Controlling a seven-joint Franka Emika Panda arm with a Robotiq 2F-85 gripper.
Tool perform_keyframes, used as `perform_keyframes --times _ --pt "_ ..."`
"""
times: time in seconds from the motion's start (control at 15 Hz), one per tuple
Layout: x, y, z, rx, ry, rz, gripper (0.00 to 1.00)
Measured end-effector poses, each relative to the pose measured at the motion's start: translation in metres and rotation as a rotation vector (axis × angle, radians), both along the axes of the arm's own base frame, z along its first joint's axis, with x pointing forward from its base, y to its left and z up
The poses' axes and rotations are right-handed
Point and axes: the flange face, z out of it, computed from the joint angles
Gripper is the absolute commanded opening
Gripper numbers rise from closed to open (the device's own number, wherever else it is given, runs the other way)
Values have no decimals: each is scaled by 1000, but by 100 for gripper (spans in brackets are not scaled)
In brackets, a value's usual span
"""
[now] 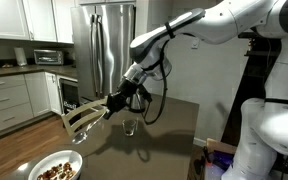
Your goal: Scoop a spoonful of things from the bowl and put them in the glass
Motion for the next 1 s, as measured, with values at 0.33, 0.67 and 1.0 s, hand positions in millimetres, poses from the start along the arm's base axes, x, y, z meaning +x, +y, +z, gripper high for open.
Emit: perform_keyframes --times 0.33,0.67,1.0 --pt "26 18 -45 68 32 64 4" --pt "42 35 -75 77 73 95 4" --pt "49 48 -89 82 90 115 4"
